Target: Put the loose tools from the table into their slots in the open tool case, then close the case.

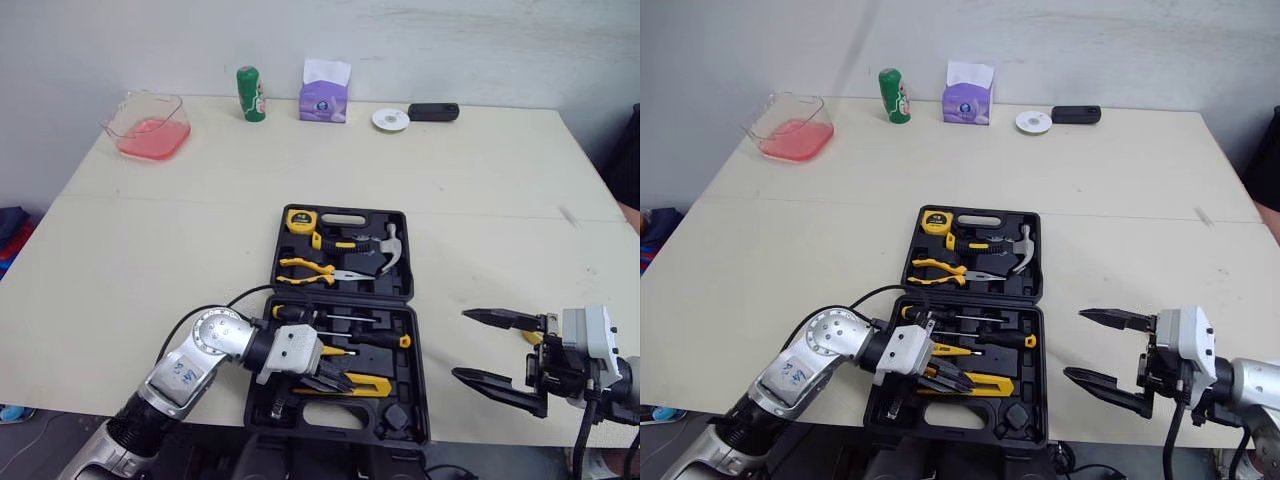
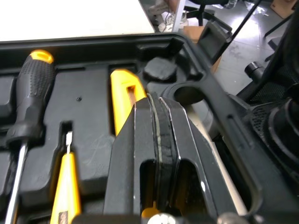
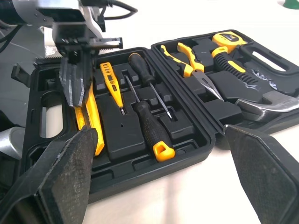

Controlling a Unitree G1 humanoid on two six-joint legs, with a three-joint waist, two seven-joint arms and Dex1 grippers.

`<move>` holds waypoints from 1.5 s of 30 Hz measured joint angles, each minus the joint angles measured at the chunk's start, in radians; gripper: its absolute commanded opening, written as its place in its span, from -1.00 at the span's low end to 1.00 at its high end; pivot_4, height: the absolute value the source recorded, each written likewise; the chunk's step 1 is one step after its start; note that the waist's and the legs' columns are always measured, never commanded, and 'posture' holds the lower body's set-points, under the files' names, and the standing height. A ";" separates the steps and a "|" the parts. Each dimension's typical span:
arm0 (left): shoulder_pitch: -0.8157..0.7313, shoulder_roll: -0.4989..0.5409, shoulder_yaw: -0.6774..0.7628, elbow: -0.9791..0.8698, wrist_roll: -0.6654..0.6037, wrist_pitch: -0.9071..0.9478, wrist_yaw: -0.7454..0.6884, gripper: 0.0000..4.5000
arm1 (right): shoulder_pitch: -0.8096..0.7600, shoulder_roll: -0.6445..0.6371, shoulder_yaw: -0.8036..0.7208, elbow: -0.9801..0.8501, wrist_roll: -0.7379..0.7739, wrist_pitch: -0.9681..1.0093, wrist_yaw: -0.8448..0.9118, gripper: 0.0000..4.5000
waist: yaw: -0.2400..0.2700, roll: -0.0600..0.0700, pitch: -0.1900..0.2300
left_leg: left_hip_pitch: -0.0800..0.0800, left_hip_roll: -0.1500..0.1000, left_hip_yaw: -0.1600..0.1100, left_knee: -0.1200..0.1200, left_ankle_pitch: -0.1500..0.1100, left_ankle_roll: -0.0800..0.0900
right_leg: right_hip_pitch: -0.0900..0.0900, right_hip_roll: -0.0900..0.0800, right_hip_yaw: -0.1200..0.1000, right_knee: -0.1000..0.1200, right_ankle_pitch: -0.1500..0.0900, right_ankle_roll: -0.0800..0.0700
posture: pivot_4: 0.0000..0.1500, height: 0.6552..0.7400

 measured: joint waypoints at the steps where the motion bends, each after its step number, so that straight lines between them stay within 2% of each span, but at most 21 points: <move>1: -0.006 0.000 0.000 0.005 0.006 -0.002 0.001 -0.98 | 0.000 0.000 0.000 0.000 -0.001 -0.001 -0.002 1.00 | 0.000 0.000 0.000 | 0.000 0.000 0.000 0.000 0.000 0.000 | 0.000 0.000 0.000 0.000 0.000 0.000 | 1.00 1.00; 9: -0.007 -0.005 0.001 0.013 0.010 0.016 0.010 -0.98 | -0.003 0.000 0.001 0.001 -0.010 -0.021 -0.004 1.00 | 0.000 0.000 0.000 | 0.000 0.000 0.000 0.000 0.000 0.000 | 0.000 0.000 0.000 0.000 0.000 0.000 | 1.00 1.00; 15: -0.008 0.036 -0.026 -0.026 0.049 0.027 0.026 -0.98 | -0.024 0.001 0.004 0.014 -0.018 -0.024 -0.001 1.00 | -0.001 0.001 -0.001 | 0.001 0.000 0.000 -0.001 0.000 0.000 | 0.001 0.000 0.000 0.000 0.000 0.000 | 1.00 1.00; 22: -0.012 0.083 -0.063 -0.103 0.103 0.119 0.058 -0.98 | -0.029 0.003 0.005 0.022 -0.027 -0.039 0.005 1.00 | -0.001 0.004 -0.005 | 0.002 0.000 0.000 -0.002 0.000 0.000 | 0.002 -0.001 0.000 -0.002 0.000 0.000 | 1.00 1.00; 26: -0.007 0.072 -0.064 -0.104 0.106 0.118 0.070 -0.98 | -0.026 0.013 0.006 0.034 -0.036 -0.044 0.008 1.00 | 0.000 0.008 -0.010 | 0.002 0.000 0.000 -0.002 0.000 0.000 | 0.002 -0.001 0.000 -0.003 0.000 0.000 | 1.00 1.00; 34: 0.001 0.054 0.029 -0.012 0.063 -0.004 0.073 -0.98 | -0.050 0.086 -0.018 0.199 -0.075 -0.145 -0.016 1.00 | -0.001 0.008 -0.009 | 0.001 0.000 0.000 -0.002 0.000 0.001 | 0.001 -0.001 0.000 -0.003 0.000 0.000 | 1.00 1.00; 36: 0.012 0.052 0.100 -0.013 -0.012 0.013 0.070 -0.98 | -0.056 0.104 -0.059 0.266 -0.088 -0.192 -0.033 1.00 | -0.002 0.008 -0.009 | 0.000 0.000 0.000 -0.002 0.000 0.001 | 0.000 -0.001 0.000 -0.003 0.000 0.000 | 1.00 1.00; 39: 0.042 0.076 0.239 -0.024 -0.132 0.053 0.062 -0.58 | -0.056 0.119 -0.138 0.375 -0.105 -0.264 -0.063 1.00 | -0.003 0.008 -0.009 | 0.000 0.000 0.000 -0.003 0.000 0.000 | 0.000 -0.001 0.000 -0.003 0.000 0.000 | 1.00 1.00; 45: 0.142 0.127 0.518 -0.019 -0.233 0.090 0.140 0.64 | -0.028 0.169 -0.262 0.576 -0.134 -0.394 -0.138 1.00 | -0.005 0.009 -0.008 | 0.001 0.000 0.001 -0.004 0.000 0.000 | 0.000 -0.001 0.000 -0.003 0.000 -0.001 | 1.00 1.00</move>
